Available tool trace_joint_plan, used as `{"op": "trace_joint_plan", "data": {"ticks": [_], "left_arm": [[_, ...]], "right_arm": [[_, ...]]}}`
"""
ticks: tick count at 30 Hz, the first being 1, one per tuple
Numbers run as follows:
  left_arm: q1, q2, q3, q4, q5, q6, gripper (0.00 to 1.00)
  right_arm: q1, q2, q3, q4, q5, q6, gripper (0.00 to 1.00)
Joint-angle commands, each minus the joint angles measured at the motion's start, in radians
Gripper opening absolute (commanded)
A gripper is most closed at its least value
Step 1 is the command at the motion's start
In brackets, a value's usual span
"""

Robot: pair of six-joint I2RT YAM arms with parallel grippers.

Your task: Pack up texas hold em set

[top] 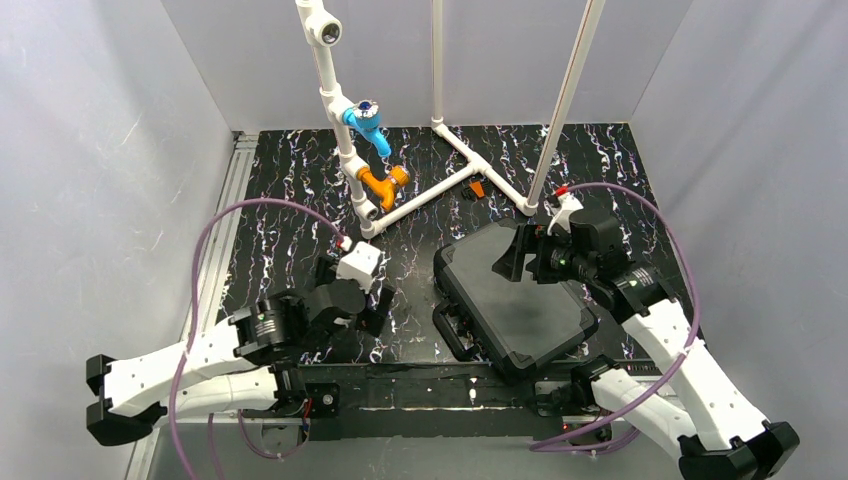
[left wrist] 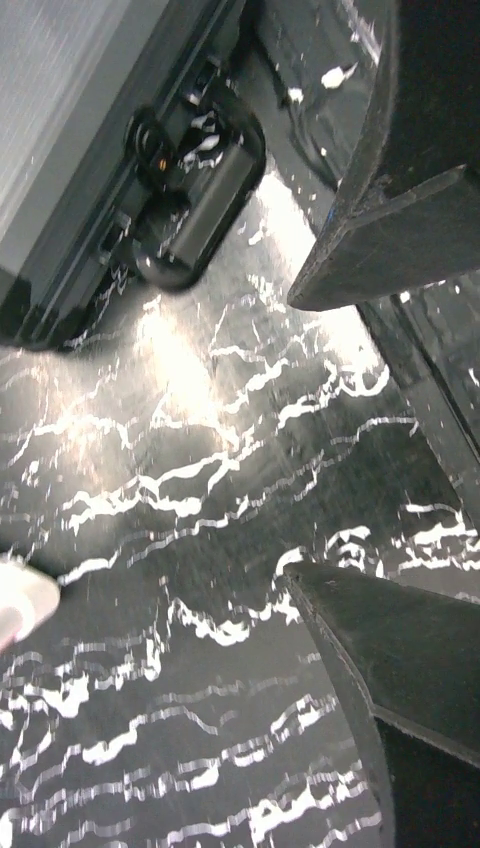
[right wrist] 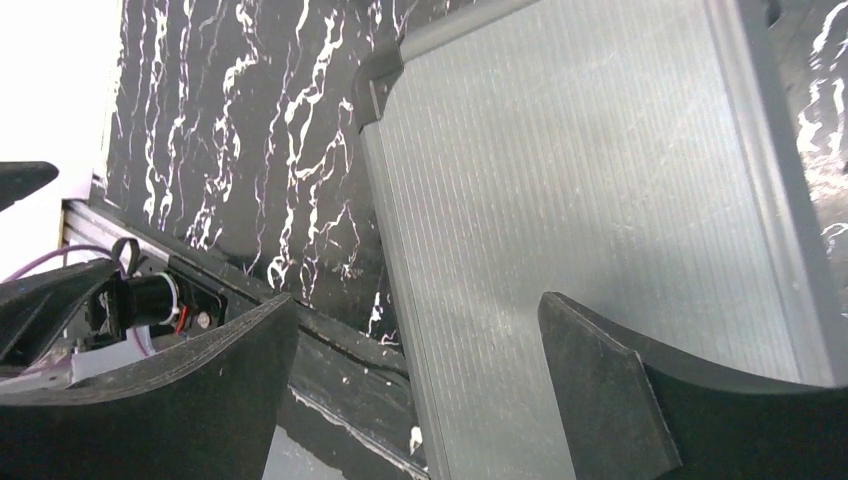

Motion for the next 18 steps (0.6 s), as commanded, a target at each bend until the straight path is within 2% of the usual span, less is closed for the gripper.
{"op": "trace_joint_plan", "data": {"ticks": [1, 4, 8, 18], "left_arm": [[0.002, -0.059, 0.083, -0.178, -0.138, 0.007, 0.96], [0.001, -0.097, 0.1, -0.223, -0.202, 0.04, 0.98], [0.002, -0.134, 0.05, -0.229, -0.339, 0.066, 0.98], [0.002, -0.098, 0.012, -0.196, -0.355, 0.08, 0.98]], "right_arm": [[0.0, -0.041, 0.075, 0.02, 0.084, -0.021, 0.98], [0.0, -0.069, 0.095, 0.019, 0.154, -0.02, 0.98], [0.0, -0.116, 0.086, 0.05, 0.219, -0.027, 0.98], [0.0, -0.194, 0.033, 0.114, 0.297, -0.001, 0.98]]}}
